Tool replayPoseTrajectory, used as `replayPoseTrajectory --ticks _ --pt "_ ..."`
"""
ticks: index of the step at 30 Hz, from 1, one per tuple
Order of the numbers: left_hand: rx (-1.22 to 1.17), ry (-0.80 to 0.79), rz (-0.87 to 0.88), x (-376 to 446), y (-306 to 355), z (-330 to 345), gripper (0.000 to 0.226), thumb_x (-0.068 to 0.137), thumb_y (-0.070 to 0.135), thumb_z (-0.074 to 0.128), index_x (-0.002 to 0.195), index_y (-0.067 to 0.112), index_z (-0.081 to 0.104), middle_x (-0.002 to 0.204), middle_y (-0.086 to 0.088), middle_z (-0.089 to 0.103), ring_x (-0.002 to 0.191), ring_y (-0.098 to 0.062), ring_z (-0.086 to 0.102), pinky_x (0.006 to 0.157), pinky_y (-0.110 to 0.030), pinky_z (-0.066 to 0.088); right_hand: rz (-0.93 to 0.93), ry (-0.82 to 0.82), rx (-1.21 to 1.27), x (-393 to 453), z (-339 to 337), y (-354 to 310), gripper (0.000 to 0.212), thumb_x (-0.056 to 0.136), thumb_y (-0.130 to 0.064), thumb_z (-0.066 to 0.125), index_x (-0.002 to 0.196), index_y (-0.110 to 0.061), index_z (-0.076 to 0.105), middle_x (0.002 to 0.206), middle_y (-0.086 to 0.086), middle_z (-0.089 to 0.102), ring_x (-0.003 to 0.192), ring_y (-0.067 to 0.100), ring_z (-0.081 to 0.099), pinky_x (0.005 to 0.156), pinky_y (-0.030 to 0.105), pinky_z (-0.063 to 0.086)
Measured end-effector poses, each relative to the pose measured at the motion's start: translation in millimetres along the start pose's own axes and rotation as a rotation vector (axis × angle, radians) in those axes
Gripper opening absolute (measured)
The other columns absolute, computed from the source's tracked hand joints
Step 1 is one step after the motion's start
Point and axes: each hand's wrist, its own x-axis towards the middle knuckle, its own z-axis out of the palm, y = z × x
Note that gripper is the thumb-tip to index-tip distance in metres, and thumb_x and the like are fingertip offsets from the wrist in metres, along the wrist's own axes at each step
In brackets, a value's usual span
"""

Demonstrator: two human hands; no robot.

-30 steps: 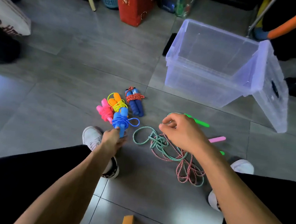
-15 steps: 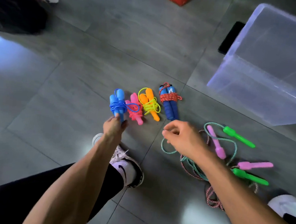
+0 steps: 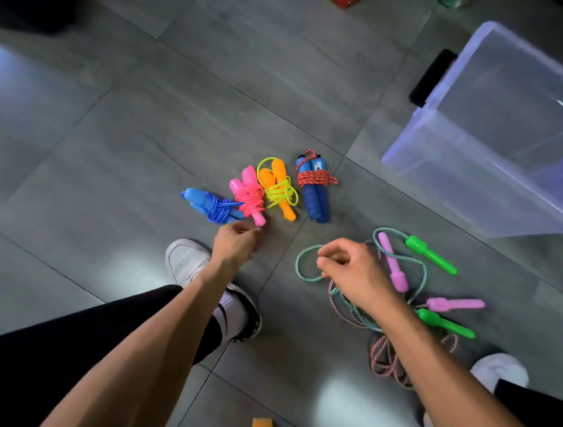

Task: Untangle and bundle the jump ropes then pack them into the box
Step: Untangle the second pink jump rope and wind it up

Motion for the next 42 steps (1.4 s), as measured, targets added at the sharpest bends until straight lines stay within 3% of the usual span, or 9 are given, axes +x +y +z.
replayPoseTrajectory --ticks 5,9,13,20,25,29,33,39,42 --pt "0.292 -0.234 0.263 -43 -4 57 0.008 0.078 0.015 0.065 0.076 0.021 0.07 0.061 0.011 0.063 0.051 0.006 0.053 0.057 -0.016 0.044 0.08 0.092 0.018 -47 -36 60 0.019 0.081 -0.01 0.07 0.075 -0.027 0.064 0.074 -0.006 0.07 0.073 0.016 0.067 0.083 0.04 0.056" --pt "0.5 -0.345 0.414 -68 -10 111 0.013 0.083 0.0 0.065 0.088 0.007 0.075 0.078 0.002 0.069 0.057 0.019 0.053 0.062 -0.002 0.04 0.216 0.196 0.073 -88 -73 116 0.023 0.082 -0.006 0.07 0.076 -0.026 0.063 0.079 0.002 0.071 0.078 0.023 0.068 0.084 0.045 0.055" --pt "0.752 -0.42 0.468 -76 -17 158 0.013 0.083 0.005 0.064 0.083 0.009 0.076 0.089 -0.009 0.073 0.088 -0.021 0.069 0.08 -0.025 0.049 0.306 0.31 0.147 -119 -101 164 0.021 0.083 -0.007 0.069 0.078 -0.027 0.064 0.079 -0.001 0.069 0.08 0.024 0.069 0.084 0.04 0.055" --pt "1.062 -0.496 0.558 -84 -25 235 0.02 0.086 0.015 0.055 0.097 0.017 0.071 0.098 -0.009 0.073 0.091 -0.027 0.068 0.081 -0.033 0.053 0.342 0.367 0.179 -133 -130 230 0.016 0.083 -0.012 0.069 0.083 -0.028 0.068 0.079 -0.009 0.071 0.078 0.013 0.069 0.082 0.031 0.055" --pt "1.347 -0.445 0.829 -67 -17 287 0.039 0.088 0.01 0.052 0.125 0.021 0.058 0.112 -0.014 0.067 0.1 -0.036 0.064 0.08 -0.043 0.054 0.345 0.37 0.152 -114 -155 266 0.015 0.085 -0.01 0.066 0.08 -0.025 0.065 0.071 -0.014 0.064 0.066 0.005 0.06 0.063 0.014 0.042" --pt "1.647 -0.402 1.007 -46 -5 320 0.047 0.087 0.003 0.051 0.132 0.018 0.049 0.134 -0.008 0.054 0.124 -0.029 0.048 0.093 -0.042 0.046 0.32 0.335 0.119 -95 -164 282 0.008 0.085 -0.013 0.066 0.088 -0.021 0.068 0.078 -0.008 0.064 0.074 0.006 0.059 0.06 0.009 0.038" --pt "1.994 -0.324 1.072 -33 0 342 0.04 0.088 0.013 0.054 0.128 0.016 0.053 0.132 -0.007 0.057 0.127 -0.029 0.041 0.106 -0.042 0.034 0.258 0.341 0.116 -81 -172 288 0.011 0.085 -0.012 0.064 0.092 -0.016 0.07 0.079 -0.007 0.064 0.073 0.008 0.059 0.058 0.001 0.038" --pt "1.738 -0.402 1.135 -71 24 325 0.04 0.09 0.025 0.057 0.128 0.017 0.052 0.122 -0.014 0.057 0.107 -0.036 0.057 0.095 -0.04 0.041 0.277 0.347 0.116 -90 -179 284 0.01 0.085 -0.014 0.062 0.091 -0.018 0.069 0.075 -0.01 0.063 0.07 0.009 0.06 0.054 0.007 0.039" --pt "1.616 -0.499 1.133 -105 50 298 0.042 0.097 0.038 0.05 0.135 0.02 0.046 0.118 -0.015 0.062 0.099 -0.038 0.062 0.089 -0.042 0.047 0.259 0.356 0.106 -100 -185 260 0.011 0.086 -0.015 0.061 0.092 -0.02 0.068 0.088 0.001 0.07 0.079 0.019 0.065 0.064 0.024 0.046"
